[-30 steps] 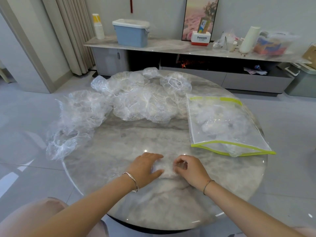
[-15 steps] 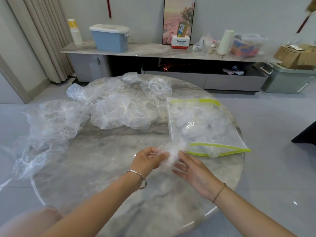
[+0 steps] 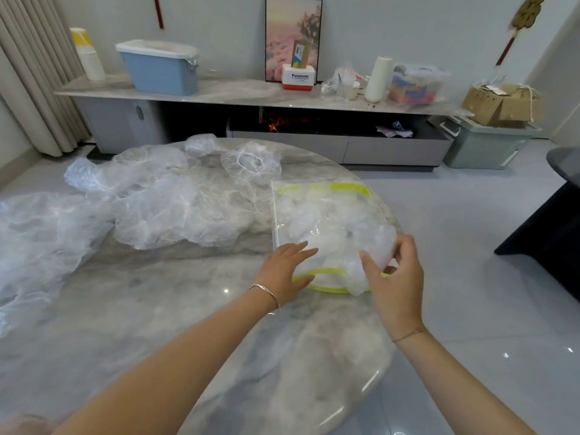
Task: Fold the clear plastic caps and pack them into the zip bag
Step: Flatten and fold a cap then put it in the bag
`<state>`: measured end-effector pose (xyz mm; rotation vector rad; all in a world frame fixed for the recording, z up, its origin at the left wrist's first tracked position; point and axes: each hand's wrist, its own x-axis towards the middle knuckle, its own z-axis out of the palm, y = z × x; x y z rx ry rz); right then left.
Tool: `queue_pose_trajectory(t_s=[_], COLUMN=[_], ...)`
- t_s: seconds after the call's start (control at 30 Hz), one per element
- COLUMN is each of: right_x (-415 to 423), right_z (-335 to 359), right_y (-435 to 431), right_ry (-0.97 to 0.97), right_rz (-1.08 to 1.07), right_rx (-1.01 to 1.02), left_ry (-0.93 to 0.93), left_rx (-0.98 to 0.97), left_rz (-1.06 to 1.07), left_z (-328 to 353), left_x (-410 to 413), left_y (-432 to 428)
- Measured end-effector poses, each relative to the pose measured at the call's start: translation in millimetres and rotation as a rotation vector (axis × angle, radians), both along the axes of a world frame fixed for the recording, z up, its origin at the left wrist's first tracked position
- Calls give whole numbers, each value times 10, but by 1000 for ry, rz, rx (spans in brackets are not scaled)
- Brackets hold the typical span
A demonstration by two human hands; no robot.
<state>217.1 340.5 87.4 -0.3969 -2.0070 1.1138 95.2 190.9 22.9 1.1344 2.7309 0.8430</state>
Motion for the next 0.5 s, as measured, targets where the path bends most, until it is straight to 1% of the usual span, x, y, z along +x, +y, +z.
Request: queue_pose_trajectory(t_s=[0.07,0.13,0.17,0.2,0.23,0.3,0.4,0.5], right_x=[-39,-104,-146,-188,-222,-277,-330,-380], right_z=[-104,-325,-432,-552,-671,-843,-984,-1010], right_y=[-9,39,88,140,179,267,327,262], right_ry=[73,32,-41,-125,-220,-387,-487,-500], right_rz=[49,134,158,160,143,98,130,164], right_rx=[440,847,981,1059,1069,970,821,754], left_ry=[-83,-224,-290,-332,-353,-344,-324,-334], left_rx=[138,291,334,359,375,403,432,428], left_rz=[39,101,106,100,93,81,79,93], left_z=[-39,2,29,52,62,61,8,-2], left_x=[-74,-105,-108,-94,-67,-23,11,17], left_y=[64,95,112,125,133,145,149,140])
